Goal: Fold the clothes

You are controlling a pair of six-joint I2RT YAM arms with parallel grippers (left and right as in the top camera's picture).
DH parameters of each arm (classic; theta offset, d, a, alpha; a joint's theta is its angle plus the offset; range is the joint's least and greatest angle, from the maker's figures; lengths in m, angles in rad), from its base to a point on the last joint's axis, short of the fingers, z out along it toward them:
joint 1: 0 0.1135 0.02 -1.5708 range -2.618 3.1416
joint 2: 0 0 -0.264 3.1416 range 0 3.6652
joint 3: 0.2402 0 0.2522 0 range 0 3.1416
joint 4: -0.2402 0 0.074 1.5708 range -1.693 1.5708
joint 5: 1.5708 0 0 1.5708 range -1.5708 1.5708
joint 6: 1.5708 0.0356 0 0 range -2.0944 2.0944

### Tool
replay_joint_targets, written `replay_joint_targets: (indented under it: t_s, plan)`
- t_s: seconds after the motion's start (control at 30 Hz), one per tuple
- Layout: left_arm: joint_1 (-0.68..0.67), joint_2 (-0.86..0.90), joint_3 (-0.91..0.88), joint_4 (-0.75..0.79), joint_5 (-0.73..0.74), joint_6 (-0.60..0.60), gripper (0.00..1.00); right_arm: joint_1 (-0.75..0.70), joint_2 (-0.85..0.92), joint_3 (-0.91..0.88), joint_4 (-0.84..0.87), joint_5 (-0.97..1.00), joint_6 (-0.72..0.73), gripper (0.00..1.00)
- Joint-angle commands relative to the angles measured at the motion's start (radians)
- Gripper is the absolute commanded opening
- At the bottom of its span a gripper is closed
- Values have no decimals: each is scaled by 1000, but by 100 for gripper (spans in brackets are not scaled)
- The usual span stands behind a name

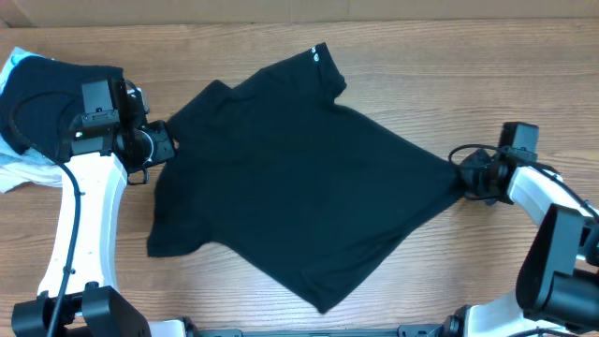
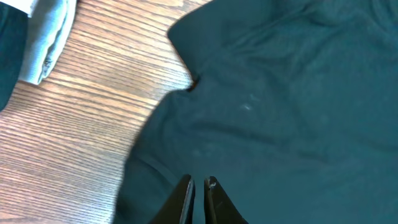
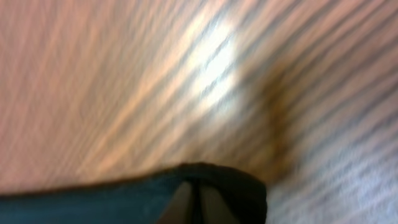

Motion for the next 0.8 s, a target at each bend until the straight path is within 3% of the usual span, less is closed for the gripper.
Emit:
replay_joint_targets:
  t_s: [0.0,0.2,0.27,0.33,0.37,0.47,0.5,0.57,0.7,0.77]
  plan:
    - [-3,-10,9,-5,33,53,12,-42,57,-20,15,-15,23,70]
    - [-3,-10,9,1,33,55,15,-27,57,-21,-43,-72,-61,72]
    - [-3,-10,9,4,34,55,15,-27,57,-21,-23,-69,-60,45]
    - [-3,-10,9,7,40,55,16,-27,57,-21,39,-42,-46,7]
    - [-3,-10,9,6,48,55,16,-27,57,-21,79,-3,-26,4]
    - [-3,-10,9,6,134,59,10,-29,57,-18,238,139,-14,4]
    - [-6,-10,8,5,195,109,9,-37,57,-4,280,137,-15,4]
    - [-15,-10,7,0,223,175,9,-42,57,27,277,115,-16,8]
    - [-63,-10,6,41,213,233,19,-43,13,130,190,-92,-99,23]
    - [-90,-8,2,98,214,240,4,-44,-26,167,141,-188,-105,26]
